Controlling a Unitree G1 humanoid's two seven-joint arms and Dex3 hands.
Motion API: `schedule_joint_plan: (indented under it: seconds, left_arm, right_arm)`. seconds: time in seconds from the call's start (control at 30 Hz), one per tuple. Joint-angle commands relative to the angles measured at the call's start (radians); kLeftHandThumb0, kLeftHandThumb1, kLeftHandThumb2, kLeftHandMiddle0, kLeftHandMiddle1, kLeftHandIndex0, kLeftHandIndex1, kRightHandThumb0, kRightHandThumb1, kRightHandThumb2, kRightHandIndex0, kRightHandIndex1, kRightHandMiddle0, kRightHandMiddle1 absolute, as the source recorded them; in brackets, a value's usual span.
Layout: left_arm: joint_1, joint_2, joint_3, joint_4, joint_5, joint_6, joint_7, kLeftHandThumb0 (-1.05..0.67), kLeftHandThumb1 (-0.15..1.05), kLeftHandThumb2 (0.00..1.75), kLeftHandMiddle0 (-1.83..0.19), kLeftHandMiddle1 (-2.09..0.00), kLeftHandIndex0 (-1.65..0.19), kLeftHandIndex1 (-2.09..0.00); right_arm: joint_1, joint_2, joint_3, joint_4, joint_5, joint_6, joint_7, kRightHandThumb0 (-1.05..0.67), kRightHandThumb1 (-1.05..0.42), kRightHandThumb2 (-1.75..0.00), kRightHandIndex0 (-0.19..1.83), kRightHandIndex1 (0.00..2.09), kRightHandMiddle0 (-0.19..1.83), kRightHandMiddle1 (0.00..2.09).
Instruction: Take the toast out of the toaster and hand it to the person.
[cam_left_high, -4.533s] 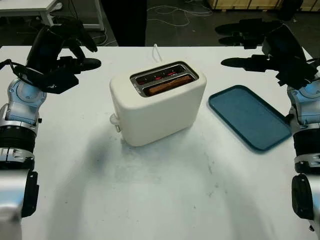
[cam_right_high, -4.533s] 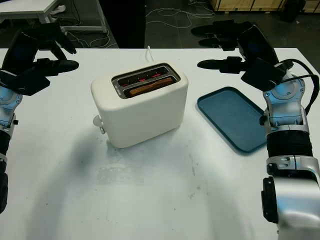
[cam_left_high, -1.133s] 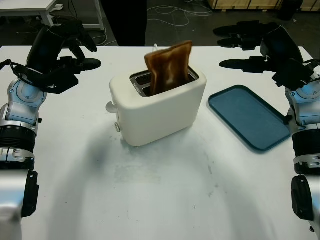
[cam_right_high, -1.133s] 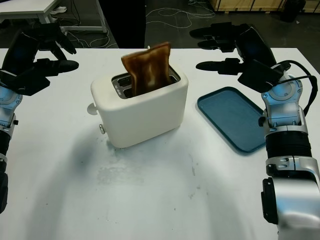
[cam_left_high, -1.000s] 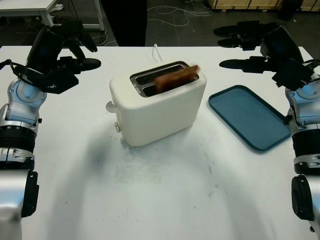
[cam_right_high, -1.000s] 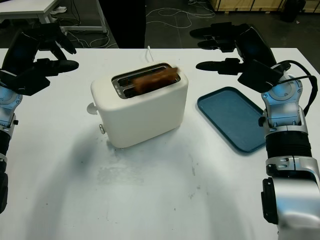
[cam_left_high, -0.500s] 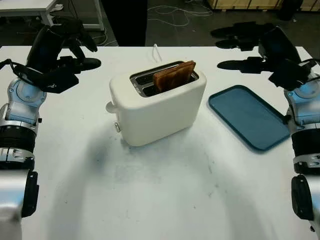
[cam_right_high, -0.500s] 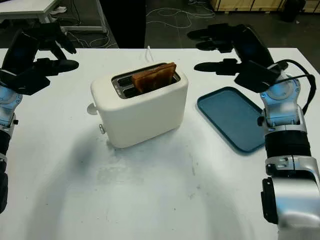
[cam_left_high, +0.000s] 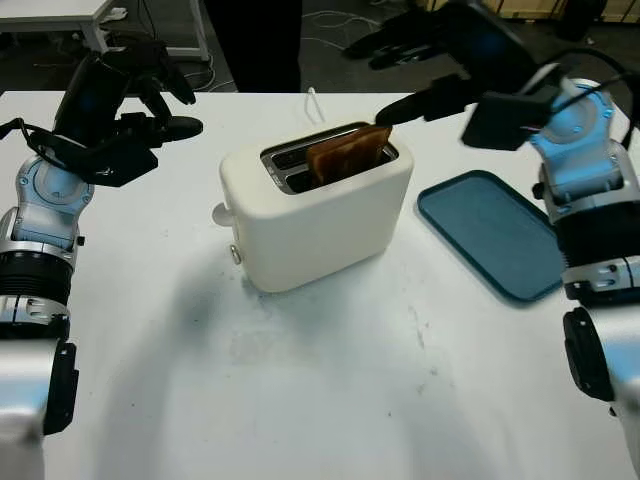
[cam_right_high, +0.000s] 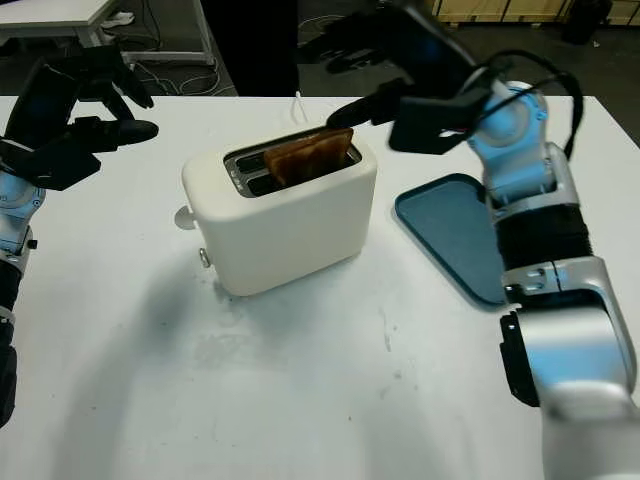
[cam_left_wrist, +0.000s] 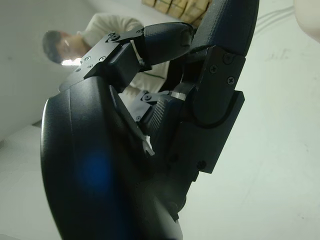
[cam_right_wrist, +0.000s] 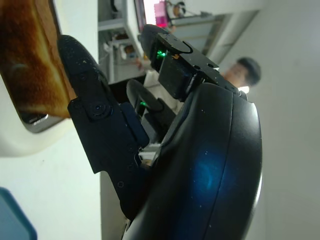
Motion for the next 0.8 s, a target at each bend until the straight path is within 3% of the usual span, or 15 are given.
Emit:
schedule_joint_plan:
  seconds: [0.0,0.1,0.13,0.2,0.27,0.43,0.77]
  left_arm:
    - [0.006,0.004,0.003,0.001,-0.004,-0.009,0.006,-1.05,0.92,0.04,-0.85,-1.29,-0.66,-1.34]
    - [0.006,0.007,0.003,0.004,-0.006,-0.012,0.003,-1.05,0.92,0.05,-0.84,-1.29,-0.65,-1.34]
    - [0.006,0.009,0.002,0.005,-0.003,-0.013,0.005,-1.05,0.92,0.06,-0.84,-1.29,-0.65,-1.34]
    - [0.006,0.010,0.002,0.005,-0.003,-0.010,0.003,-1.05,0.92,0.07,-0.84,-1.29,-0.64,-1.34]
    - [0.005,0.009,0.002,0.002,-0.005,-0.005,-0.001,-1.05,0.92,0.07,-0.83,-1.29,-0.64,-1.34]
    - [0.004,0.004,0.000,-0.002,-0.006,-0.001,-0.004,-1.05,0.92,0.04,-0.82,-1.30,-0.65,-1.34]
    - [0.002,0.007,0.002,0.007,-0.008,-0.006,-0.006,-1.05,0.92,0.05,-0.83,-1.30,-0.66,-1.33]
  right_arm:
    - [-0.033,0.014,0.015,0.020,-0.015,-0.033,-0.007,-0.64,-0.61,0.00,0.93,0.10,0.88,0.05]
    - [-0.043,0.017,0.035,0.044,-0.028,-0.054,0.001,-0.65,-0.61,0.00,0.91,0.13,0.88,0.05]
    - [-0.044,0.017,0.042,0.049,-0.034,-0.059,0.004,-0.66,-0.61,0.00,0.84,0.23,0.87,0.05]
    - [-0.047,0.018,0.054,0.061,-0.045,-0.070,0.007,-0.67,-0.61,0.00,0.61,0.63,0.86,0.05]
    - [-0.049,0.020,0.066,0.073,-0.056,-0.074,0.008,-0.66,-0.60,0.00,0.50,0.80,0.85,0.05]
    - [-0.046,0.024,0.089,0.079,-0.094,-0.051,0.004,-0.66,-0.62,-0.01,0.40,0.89,0.84,0.05]
    - [-0.035,0.030,0.103,0.150,-0.111,-0.091,-0.010,-0.56,-0.63,0.00,0.44,0.89,0.84,0.05]
